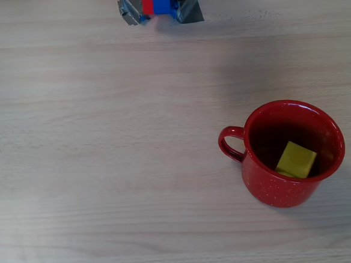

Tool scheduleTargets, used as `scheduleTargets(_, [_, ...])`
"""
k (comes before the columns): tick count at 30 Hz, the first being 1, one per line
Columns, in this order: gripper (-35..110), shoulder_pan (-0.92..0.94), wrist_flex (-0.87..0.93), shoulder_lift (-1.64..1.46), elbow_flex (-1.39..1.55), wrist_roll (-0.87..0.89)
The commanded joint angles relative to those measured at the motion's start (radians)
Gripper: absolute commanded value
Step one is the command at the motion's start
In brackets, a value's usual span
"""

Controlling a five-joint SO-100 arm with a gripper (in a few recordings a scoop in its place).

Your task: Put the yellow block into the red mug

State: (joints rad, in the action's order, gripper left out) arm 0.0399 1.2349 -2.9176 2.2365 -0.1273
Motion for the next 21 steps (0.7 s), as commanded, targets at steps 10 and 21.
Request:
scheduleTargets(10, [0, -0.072, -0.014, -0.376, 0.322, 0.143])
scheduleTargets(21, [0, -0.107, -0.031, -0.387, 0.537, 0.123])
